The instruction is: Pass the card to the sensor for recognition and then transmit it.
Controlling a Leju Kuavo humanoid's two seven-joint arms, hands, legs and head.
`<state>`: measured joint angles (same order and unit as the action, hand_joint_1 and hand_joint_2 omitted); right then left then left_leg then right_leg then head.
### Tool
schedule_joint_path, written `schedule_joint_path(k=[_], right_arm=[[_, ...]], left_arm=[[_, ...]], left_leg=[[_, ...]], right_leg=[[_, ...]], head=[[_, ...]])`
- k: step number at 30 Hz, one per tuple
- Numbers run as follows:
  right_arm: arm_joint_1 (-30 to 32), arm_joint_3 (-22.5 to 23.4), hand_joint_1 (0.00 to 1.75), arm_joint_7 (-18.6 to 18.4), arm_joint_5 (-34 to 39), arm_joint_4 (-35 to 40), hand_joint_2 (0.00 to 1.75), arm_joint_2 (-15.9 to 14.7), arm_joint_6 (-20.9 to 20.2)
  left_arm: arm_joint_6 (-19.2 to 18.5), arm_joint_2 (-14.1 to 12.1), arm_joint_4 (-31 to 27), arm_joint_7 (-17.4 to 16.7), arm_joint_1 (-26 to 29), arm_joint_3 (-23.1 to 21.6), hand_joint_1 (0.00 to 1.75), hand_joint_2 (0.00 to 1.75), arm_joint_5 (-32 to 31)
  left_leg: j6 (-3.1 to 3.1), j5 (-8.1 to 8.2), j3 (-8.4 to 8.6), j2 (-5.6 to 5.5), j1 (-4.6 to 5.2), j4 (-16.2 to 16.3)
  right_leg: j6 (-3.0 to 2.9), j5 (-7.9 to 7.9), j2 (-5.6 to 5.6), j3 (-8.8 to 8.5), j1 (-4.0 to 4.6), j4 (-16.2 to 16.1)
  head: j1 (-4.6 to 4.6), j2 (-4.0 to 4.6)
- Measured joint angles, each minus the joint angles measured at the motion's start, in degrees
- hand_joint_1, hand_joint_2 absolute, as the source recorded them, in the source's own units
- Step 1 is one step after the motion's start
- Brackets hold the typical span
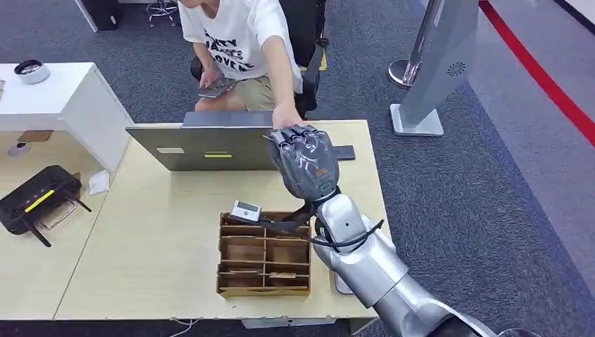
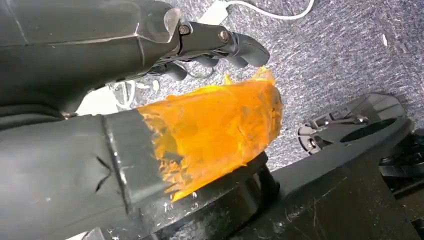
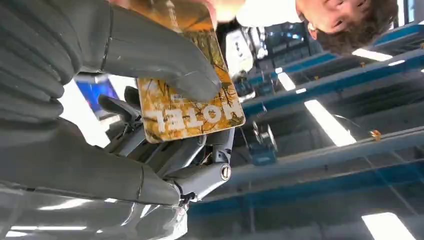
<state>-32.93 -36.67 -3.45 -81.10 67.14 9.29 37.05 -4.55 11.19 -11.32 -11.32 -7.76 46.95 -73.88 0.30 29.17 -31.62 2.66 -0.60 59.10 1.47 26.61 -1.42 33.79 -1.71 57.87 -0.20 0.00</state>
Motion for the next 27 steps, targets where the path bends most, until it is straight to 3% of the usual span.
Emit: schedule_joint_path(k=[4, 5, 10, 11, 12, 15, 16, 27], right_arm=[[0.12, 1.22, 1.75, 0.00, -3.86, 0.00, 1.75, 0.00, 0.07], [0.13, 1.44, 1.55, 0.00, -4.24, 0.00, 1.75, 0.00, 0.07], [0.13, 2.10, 1.55, -0.50, -5.81, -0.61, 1.75, 0.00, 0.05], [0.13, 2.21, 0.30, -0.61, -5.90, -0.77, 1.75, 0.00, 0.07], [0.13, 2.40, 0.00, -0.61, -5.96, -0.96, 1.75, 0.00, 0.07], [0.12, 2.49, 0.00, -0.61, -6.05, -1.20, 1.75, 0.00, 0.04], [0.12, 2.49, 0.00, -0.59, -5.81, -1.38, 0.00, 0.00, 0.06], [2.80, 3.17, 0.00, 3.87, -0.54, -1.24, 0.00, 0.15, 0.09]], left_arm=[[-0.02, 0.07, 0.00, -0.17, -0.15, -0.55, 0.00, 0.00, 0.00], [-0.02, 0.07, 0.00, -0.17, -0.17, -0.72, 0.00, 0.00, 0.00], [-0.07, 0.09, 0.00, -0.17, -0.27, -1.25, 0.00, 0.00, 0.00], [-0.07, 0.09, 0.00, -0.17, -0.27, -1.25, 0.00, 0.00, 0.00], [-0.07, 0.09, 0.00, -0.20, -0.28, -1.25, 0.00, 0.00, 0.00], [-0.07, 0.11, 0.00, -0.20, -0.32, -1.27, 0.00, 0.00, 0.04], [-0.07, 0.11, 0.00, -0.20, -0.33, -1.27, 0.00, 0.00, 0.20], [0.11, 0.31, 0.00, -0.17, -0.25, -1.27, 0.00, 0.00, 1.33]], left_leg=[[0.00, 0.00, -0.01, 0.00, 0.00, 0.00], [0.00, 0.00, -0.01, 0.00, 0.00, 0.00], [0.00, 0.00, -0.01, 0.00, 0.00, 0.00], [0.00, 0.00, -0.01, 0.00, 0.00, 0.00], [0.00, 0.00, -0.01, 0.00, 0.00, 0.00], [0.00, 0.00, -0.02, 0.00, 0.00, 0.00], [0.00, 0.00, -0.02, 0.00, 0.00, 0.00], [0.00, 0.00, -0.03, 0.00, 0.00, 0.00]], right_leg=[[0.00, 0.00, 0.00, 0.00, 0.00, 0.00], [0.00, 0.00, 0.00, 0.00, 0.00, 0.00], [0.00, 0.00, 0.00, 0.01, 0.00, 0.00], [0.00, 0.00, 0.00, 0.02, 0.00, 0.00], [0.00, 0.00, 0.00, 0.02, 0.00, 0.00], [0.00, 0.00, 0.01, 0.04, 0.01, 0.00], [0.00, 0.00, 0.00, 0.04, 0.01, 0.00], [0.00, 0.00, -0.01, 0.02, 0.00, 0.00]], head=[[0.02, 0.00], [0.02, 0.00], [0.02, 0.00], [0.02, 0.00], [0.02, 0.00], [0.02, 0.00], [0.02, 0.00], [0.02, 0.00]])
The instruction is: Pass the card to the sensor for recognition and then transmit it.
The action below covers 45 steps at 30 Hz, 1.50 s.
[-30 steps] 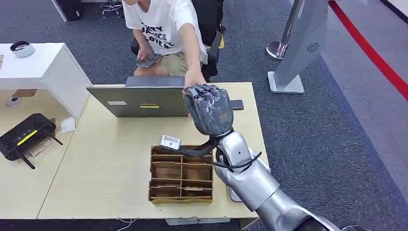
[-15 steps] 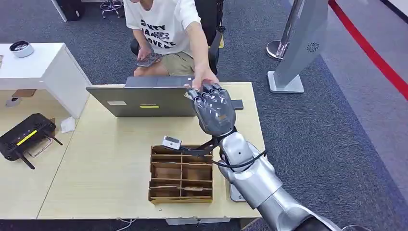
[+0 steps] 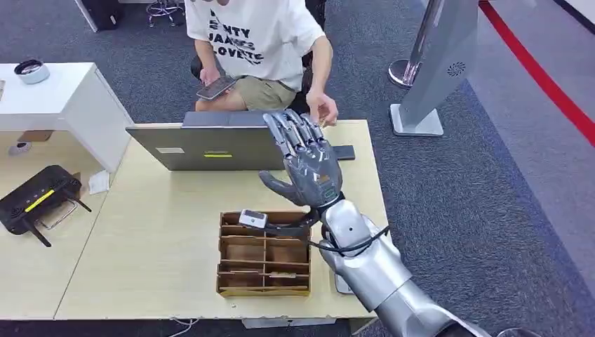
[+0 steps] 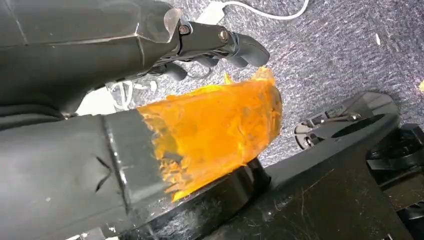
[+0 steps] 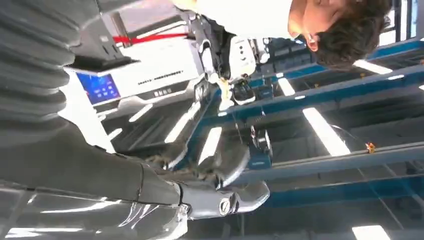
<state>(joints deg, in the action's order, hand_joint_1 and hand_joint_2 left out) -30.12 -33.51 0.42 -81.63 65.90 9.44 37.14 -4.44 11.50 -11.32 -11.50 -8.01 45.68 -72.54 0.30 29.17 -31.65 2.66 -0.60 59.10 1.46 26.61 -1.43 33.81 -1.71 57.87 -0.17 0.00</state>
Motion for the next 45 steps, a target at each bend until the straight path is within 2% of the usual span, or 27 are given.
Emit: schedule_joint_path(k=[2, 5, 12, 14, 18, 19, 23, 26, 33, 40, 41, 43, 44, 45], right_arm=[[0.97, 0.61, 0.00, 2.32, 2.61, 1.00, 0.00, 0.26, 0.00], [3.08, 1.51, 0.00, 6.64, 10.74, 2.62, 0.00, 1.14, 0.00], [5.41, 1.59, 0.00, 7.65, 14.73, 5.09, 0.00, 1.73, 0.00], [5.99, 1.38, 0.00, 8.82, 21.14, 5.98, 0.00, 1.73, -0.15], [9.49, -0.33, 0.00, 10.86, 38.94, 11.17, 0.00, 1.62, -2.04], [10.70, -0.79, 0.00, 11.63, 42.94, 12.94, 1.75, 1.55, -2.87], [15.32, -2.29, 0.00, 14.11, 53.23, 19.49, 1.75, 0.64, -6.11], [18.35, -3.32, 0.00, 15.23, 56.43, 23.27, 1.75, -0.98, -8.44], [23.09, -4.35, 0.00, 16.43, 55.34, 26.58, 1.75, -3.72, -8.35], [25.67, -4.90, 0.00, 16.41, 47.90, 27.14, 1.75, -5.47, -6.88], [25.79, -5.12, 0.05, 16.35, 47.45, 27.08, 1.75, -5.75, -6.69], [26.05, -5.46, 1.59, 16.17, 46.79, 26.88, 1.75, -6.34, -6.27], [26.17, -5.66, 1.75, 15.91, 46.38, 26.73, 1.75, -6.58, -5.95], [26.25, -5.79, 1.75, 15.76, 46.00, 26.60, 1.75, -6.73, -5.84]], left_arm=[[0.17, 0.00, 0.00, 0.09, 0.05, 0.00, 0.00, 0.00, 0.41], [0.50, 0.00, 0.00, 0.31, 0.23, 0.00, 0.00, 0.00, 1.24], [0.92, 0.00, 0.00, 0.63, 0.72, 0.02, 0.00, 0.00, 1.68], [1.20, 0.00, 0.00, 0.83, 0.81, 0.02, 0.00, 0.00, 2.36], [2.34, -0.04, 0.00, 1.86, 1.40, 0.18, 0.00, 0.00, 4.22], [2.71, -0.04, 0.00, 2.12, 1.63, 0.24, 0.00, 0.00, 4.72], [3.61, -0.07, 0.00, 3.15, 2.50, 1.24, 0.00, 0.00, 6.23], [4.02, -0.09, 0.00, 3.73, 2.93, 1.81, 0.00, 0.00, 7.06], [4.17, -0.31, 0.00, 4.24, 3.25, 3.04, 0.00, 0.00, 7.85], [4.39, -0.33, 0.00, 4.26, 3.34, 3.87, 0.00, 0.00, 8.46], [4.44, -0.33, 0.00, 4.26, 3.35, 4.06, 0.00, 0.00, 8.55], [4.48, -0.33, 0.00, 4.31, 3.36, 4.26, 0.00, 0.00, 8.63], [4.50, -0.35, 0.00, 4.35, 3.39, 4.39, 0.00, 0.00, 8.63], [4.52, -0.35, 0.00, 4.35, 3.41, 4.42, 0.00, 0.00, 8.63]], left_leg=[[0.00, 0.00, 0.00, 0.00, 0.00, 0.00], [0.00, 0.00, -0.01, 0.00, 0.00, 0.00], [0.00, 0.00, -0.02, 0.00, 0.00, 0.00], [0.00, 0.00, -0.02, 0.00, 0.00, 0.00], [0.00, 0.01, -0.02, 0.00, 0.00, 0.00], [0.03, 0.03, -0.02, 0.00, 0.00, 0.00], [0.00, 0.08, -0.06, -0.01, 0.00, -0.01], [-0.02, 0.10, -0.07, -0.01, 0.00, -0.01], [-0.02, 0.10, -0.09, -0.02, 0.00, -0.01], [-0.02, 0.10, -0.09, -0.02, 0.00, -0.01], [-0.02, 0.10, -0.09, -0.01, 0.00, -0.01], [-0.02, 0.10, -0.09, -0.02, 0.00, -0.01], [-0.02, 0.10, -0.10, -0.02, 0.00, -0.01], [-0.02, 0.10, -0.10, -0.02, 0.00, -0.01]], right_leg=[[0.00, 0.00, 0.00, 0.00, 0.00, 0.00], [0.00, 0.01, 0.00, 0.01, 0.00, 0.00], [0.00, 0.00, 0.00, 0.02, 0.00, 0.00], [0.00, 0.00, 0.00, 0.01, 0.00, 0.00], [0.00, 0.01, -0.01, 0.02, 0.00, 0.00], [0.00, 0.01, 0.00, 0.04, 0.00, -0.01], [0.08, 0.11, -0.01, 0.07, 0.00, -0.02], [0.07, 0.13, -0.02, 0.06, 0.00, -0.03], [0.08, 0.13, -0.04, 0.06, -0.01, -0.03], [0.07, 0.13, -0.03, 0.06, 0.00, -0.03], [0.07, 0.13, -0.03, 0.06, 0.00, -0.03], [0.07, 0.13, -0.04, 0.06, 0.00, -0.03], [0.07, 0.13, -0.04, 0.06, 0.00, -0.03], [0.08, 0.13, -0.04, 0.06, -0.01, -0.03]], head=[[0.00, 0.00], [0.00, 0.00], [0.00, 0.00], [0.00, 0.00], [0.00, 0.00], [0.00, 0.00], [0.00, 0.00], [0.00, 0.00], [0.00, 0.00], [0.00, 0.00], [0.00, 0.00], [0.00, 0.00], [0.00, 0.00], [0.00, 0.00]])
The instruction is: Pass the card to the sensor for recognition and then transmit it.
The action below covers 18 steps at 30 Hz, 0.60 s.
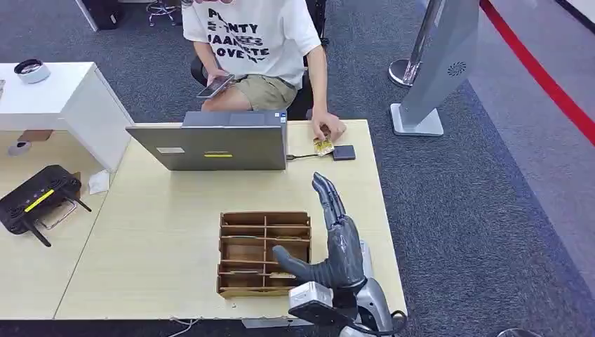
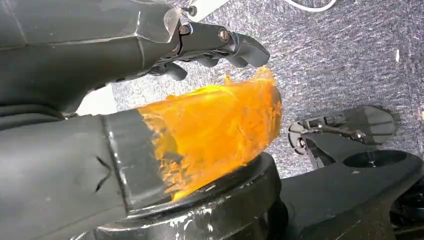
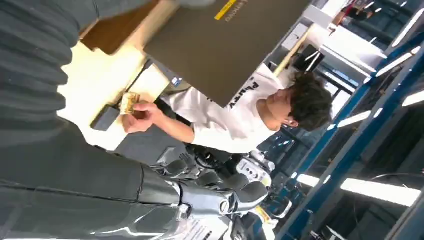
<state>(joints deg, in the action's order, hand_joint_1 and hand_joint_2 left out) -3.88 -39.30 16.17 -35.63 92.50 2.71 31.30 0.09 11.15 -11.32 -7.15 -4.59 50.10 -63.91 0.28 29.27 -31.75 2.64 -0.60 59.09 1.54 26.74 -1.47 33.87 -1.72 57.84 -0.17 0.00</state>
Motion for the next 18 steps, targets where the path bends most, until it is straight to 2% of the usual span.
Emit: schedule_joint_path(k=[12, 18], right_arm=[[0.01, -1.31, 1.75, -1.20, -3.80, -1.59, 1.75, -1.14, 0.98], [0.01, -1.70, 1.75, -3.50, -8.64, -1.81, 1.75, -1.22, 2.14]], left_arm=[[0.07, -0.02, 0.00, 0.04, 0.10, 0.04, 0.00, 0.00, 0.00], [0.07, -0.02, 0.00, 0.04, 0.11, 0.04, 0.00, 0.00, -0.07]], left_leg=[[0.00, 0.00, 0.01, 0.00, 0.00, 0.00], [0.00, 0.00, 0.01, 0.00, 0.00, 0.00]], right_leg=[[0.00, 0.00, 0.00, 0.00, 0.00, 0.00], [0.00, 0.00, 0.00, 0.00, 0.00, 0.00]], head=[[0.00, 0.00], [0.00, 0.00]])
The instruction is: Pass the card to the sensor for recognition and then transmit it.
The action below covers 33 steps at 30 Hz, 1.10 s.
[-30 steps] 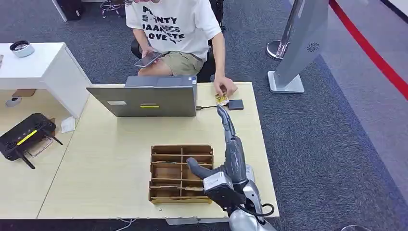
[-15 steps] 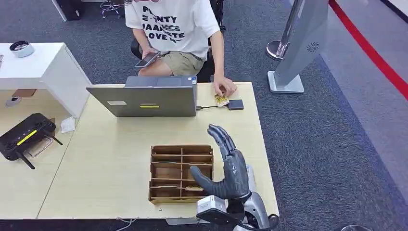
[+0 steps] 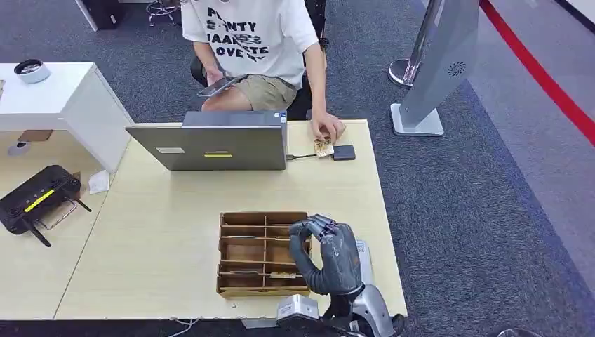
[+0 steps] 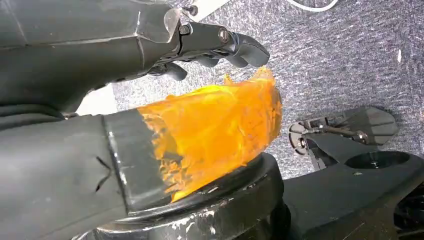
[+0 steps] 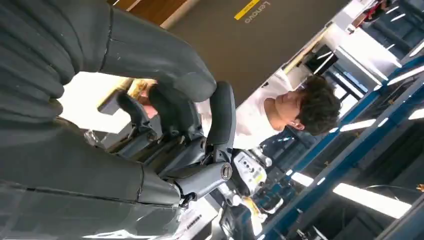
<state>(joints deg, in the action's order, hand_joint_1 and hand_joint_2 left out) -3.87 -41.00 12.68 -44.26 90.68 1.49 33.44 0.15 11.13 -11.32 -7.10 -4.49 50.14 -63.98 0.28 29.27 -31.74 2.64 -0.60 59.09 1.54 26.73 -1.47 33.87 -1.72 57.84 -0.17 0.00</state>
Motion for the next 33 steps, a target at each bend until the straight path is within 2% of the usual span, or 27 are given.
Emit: schedule_joint_path(k=[1, 2, 3, 4, 5, 6, 8, 9, 13, 19, 20, 21, 23, 26, 28, 31, 32, 33], right_arm=[[-0.01, -0.02, 1.75, -0.39, -0.78, -0.11, 1.75, -0.02, 0.15], [-0.04, -0.04, 1.59, -0.91, -1.74, -0.26, 1.75, -0.06, 0.41], [-0.06, -0.09, 1.26, -1.49, -2.69, -0.39, 1.75, -0.11, 0.63], [-0.13, -0.13, 1.12, -2.21, -3.94, -0.61, 1.75, -0.17, 0.83], [-0.20, -0.15, 0.73, -2.93, -5.18, -0.83, 1.75, -0.24, 0.90], [-0.35, -0.22, 0.54, -3.85, -6.76, -1.14, 1.75, -0.33, 0.98], [-0.77, -0.46, 0.63, -5.47, -9.82, -1.90, 1.75, -0.48, 1.16], [-0.99, -0.59, 0.58, -6.27, -11.06, -2.32, 1.75, -0.55, 1.14], [-1.82, -1.14, 0.58, -8.92, -14.93, -4.20, 1.75, -0.96, 1.11], [-2.55, -1.49, 0.58, -9.57, -15.86, -5.92, 1.75, -1.40, 1.09], [-2.63, -1.49, 0.49, -9.62, -15.86, -6.10, 1.75, -1.46, 1.09], [-2.70, -1.51, 0.47, -9.66, -15.89, -6.23, 1.75, -1.51, 1.09], [-2.82, -1.51, 0.54, -10.05, -16.34, -6.54, 1.75, -1.60, 0.94], [-3.15, -1.57, 0.35, -10.95, -17.22, -7.13, 1.75, -1.84, 0.57], [-3.49, -1.62, 0.33, -11.60, -18.22, -7.74, 1.75, -2.08, 0.33], [-3.92, -1.64, 0.38, -12.39, -19.40, -8.67, 1.75, -2.47, -0.11], [-4.05, -1.64, 0.52, -12.59, -19.51, -8.94, 1.75, -2.58, -0.29], [-4.14, -1.66, 0.58, -12.70, -19.78, -9.22, 1.75, -2.69, -0.35]], left_arm=[[0.00, 0.00, 0.00, 0.00, 0.00, 0.00, 0.00, 0.00, -0.06], [0.00, 0.00, 0.00, 0.00, 0.00, 0.00, 0.00, 0.00, -0.13], [0.00, 0.00, 0.00, 0.00, 0.00, 0.00, 0.00, 0.00, -0.15], [0.00, 0.00, 0.00, 0.00, 0.00, 0.00, 0.00, 0.00, -0.26], [0.00, 0.00, 0.00, 0.00, 0.00, 0.00, 0.00, 0.00, -0.31], [0.00, 0.00, 0.00, 0.00, 0.00, 0.00, 0.00, 0.00, -0.33], [-0.02, 0.00, 0.00, 0.00, 0.00, 0.00, 0.00, 0.00, -0.42], [-0.02, 0.00, 0.00, 0.00, -0.01, 0.00, 0.00, 0.00, -0.48], [-0.13, -0.02, 0.00, 0.00, -0.01, 0.00, 0.00, 0.00, -0.81], [-0.17, -0.04, 0.00, 0.00, -0.01, 0.00, 0.00, 0.00, -0.90], [-0.17, -0.07, 0.00, -0.02, -0.01, 0.00, 0.00, 0.00, -0.90], [-0.18, -0.07, 0.00, -0.02, -0.01, 0.00, 0.00, 0.00, -0.90], [-0.20, -0.09, 0.00, -0.02, -0.01, 0.00, 0.00, 0.00, -0.92], [-0.28, -0.15, 0.00, -0.09, -0.01, 0.00, 0.00, 0.00, -1.01], [-0.35, -0.15, 0.00, -0.11, -0.01, 0.00, 0.00, 0.00, -1.09], [-0.50, -0.15, 0.00, -0.22, -0.01, 0.00, 0.00, 0.00, -1.16], [-0.50, -0.15, 0.00, -0.26, -0.02, 0.00, 0.00, 0.00, -1.18], [-0.50, -0.15, 0.00, -0.26, -0.02, 0.00, 0.00, 0.00, -1.25]], left_leg=[[0.00, 0.00, 0.00, 0.00, 0.00, 0.00], [0.00, 0.00, 0.00, 0.00, 0.00, 0.00], [0.00, 0.00, 0.00, 0.00, 0.00, 0.00], [0.00, 0.00, 0.00, 0.00, 0.00, 0.00], [0.00, 0.00, 0.00, 0.00, 0.00, 0.00], [0.00, 0.00, 0.00, 0.00, 0.00, 0.00], [0.00, 0.00, 0.00, 0.00, 0.00, 0.00], [0.00, 0.00, 0.01, 0.00, 0.00, 0.00], [0.00, 0.00, 0.00, 0.00, 0.00, 0.00], [0.00, 0.00, 0.00, 0.00, 0.00, 0.00], [0.00, 0.00, 0.00, 0.00, 0.00, 0.00], [0.00, 0.00, 0.00, 0.00, 0.00, 0.00], [0.00, 0.00, 0.00, 0.00, 0.00, 0.00], [0.00, 0.00, 0.00, 0.00, 0.00, 0.00], [0.00, 0.00, 0.00, 0.00, 0.00, 0.00], [0.00, 0.00, 0.01, 0.00, 0.00, 0.00], [0.00, 0.00, 0.01, 0.00, 0.00, 0.00], [0.00, 0.00, 0.01, 0.00, 0.00, 0.00]], right_leg=[[0.00, 0.00, 0.00, 0.00, 0.00, 0.00], [0.00, 0.00, 0.00, 0.00, 0.00, 0.00], [0.00, 0.00, 0.00, 0.00, 0.00, 0.00], [0.00, 0.00, 0.00, 0.00, 0.00, 0.00], [0.00, 0.00, 0.00, 0.00, 0.00, 0.00], [0.00, 0.00, 0.00, -0.01, 0.00, 0.00], [0.00, 0.00, 0.00, -0.01, 0.00, 0.00], [0.00, 0.00, 0.00, -0.01, 0.00, 0.00], [0.00, 0.00, 0.00, -0.01, 0.00, 0.00], [0.00, 0.00, 0.00, 0.00, 0.00, 0.00], [0.00, 0.00, 0.00, 0.00, 0.00, 0.00], [0.00, 0.00, 0.00, 0.00, 0.00, 0.00], [0.00, 0.00, 0.00, 0.00, 0.00, 0.00], [0.00, 0.00, 0.00, 0.00, 0.00, 0.00], [0.00, 0.00, 0.00, 0.00, 0.00, 0.00], [0.00, 0.00, 0.00, -0.01, 0.00, 0.00], [0.00, 0.00, 0.00, -0.01, 0.00, 0.00], [0.00, 0.00, 0.00, -0.01, 0.00, 0.00]], head=[[0.00, 0.00], [0.00, 0.00], [0.00, 0.00], [0.00, 0.00], [0.00, 0.00], [0.00, 0.00], [0.00, 0.00], [0.00, 0.00], [0.00, 0.00], [0.00, 0.00], [0.00, 0.00], [0.00, 0.00], [0.00, 0.00], [0.00, 0.00], [0.00, 0.00], [0.00, 0.00], [0.00, 0.00], [0.00, 0.00]])
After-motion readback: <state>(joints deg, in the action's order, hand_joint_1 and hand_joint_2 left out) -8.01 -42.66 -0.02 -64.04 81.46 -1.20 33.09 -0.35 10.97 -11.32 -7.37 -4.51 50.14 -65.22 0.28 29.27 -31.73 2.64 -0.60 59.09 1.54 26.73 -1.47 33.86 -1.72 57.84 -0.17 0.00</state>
